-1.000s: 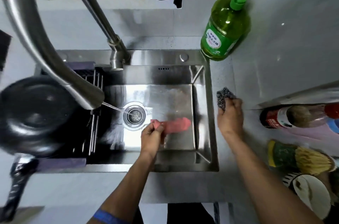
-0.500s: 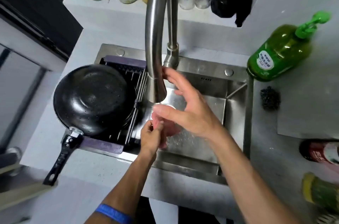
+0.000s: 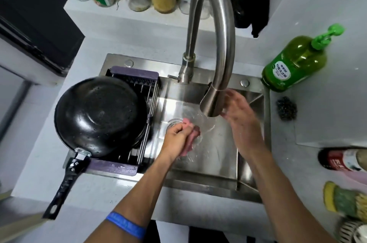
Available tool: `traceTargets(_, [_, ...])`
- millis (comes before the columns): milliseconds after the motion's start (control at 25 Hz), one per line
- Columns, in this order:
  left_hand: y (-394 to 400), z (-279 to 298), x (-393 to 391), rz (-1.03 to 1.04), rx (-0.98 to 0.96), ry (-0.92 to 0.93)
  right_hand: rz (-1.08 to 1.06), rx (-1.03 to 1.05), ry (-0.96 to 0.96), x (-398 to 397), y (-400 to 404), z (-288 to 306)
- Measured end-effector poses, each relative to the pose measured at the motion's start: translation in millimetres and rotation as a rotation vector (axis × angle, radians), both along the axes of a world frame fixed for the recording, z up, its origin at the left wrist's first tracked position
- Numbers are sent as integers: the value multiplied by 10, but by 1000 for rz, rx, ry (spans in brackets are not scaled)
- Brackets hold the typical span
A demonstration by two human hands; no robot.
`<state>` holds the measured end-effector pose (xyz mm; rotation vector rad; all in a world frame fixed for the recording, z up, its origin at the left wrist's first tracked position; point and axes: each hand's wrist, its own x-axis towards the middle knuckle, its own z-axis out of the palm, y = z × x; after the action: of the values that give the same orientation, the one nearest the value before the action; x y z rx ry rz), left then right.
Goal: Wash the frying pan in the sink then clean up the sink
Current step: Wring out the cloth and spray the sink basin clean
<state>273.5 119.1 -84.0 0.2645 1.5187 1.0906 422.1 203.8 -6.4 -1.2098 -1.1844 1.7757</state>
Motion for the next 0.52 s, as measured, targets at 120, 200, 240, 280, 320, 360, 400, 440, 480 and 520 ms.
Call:
traceTargets(120, [195,119,-8,-219,95,-13,-71,-566,-52,-87,-234,-630])
traceTargets(200, [308,128,-54,-436,96,73,-130,-765,142,-233,-294,-868])
traceTargets(240, [366,156,-116,-473,86,141,-191,-790,183,-302,-271,-937])
traceTargets(280, [445,164,-208,-421,81,273,-246,-789,185,-371,-239,-983])
traceTargets(320, [559,186,-328,-310,83,484,-281,-770,145,-423,-203,-1018])
traceTargets(360, [682,197,-486,-205,82,780,-287,-749,92,-453,-188,-1031])
traceTargets(400, [824,224,-661,-168,87,1062,-290,-729,69,-460,-167,-1045])
traceTargets(440, [974,228,-821,-208,99,1206,-305,-714,67,-447,-149,-1053])
traceTargets(480, [1120,247,-935,-292,91,1249,-324,-694,57,-412,-136,-1042])
traceTargets(520, [1239,254,-1002,-390,62,1242,-342,-681,42,-365,-131,-1032])
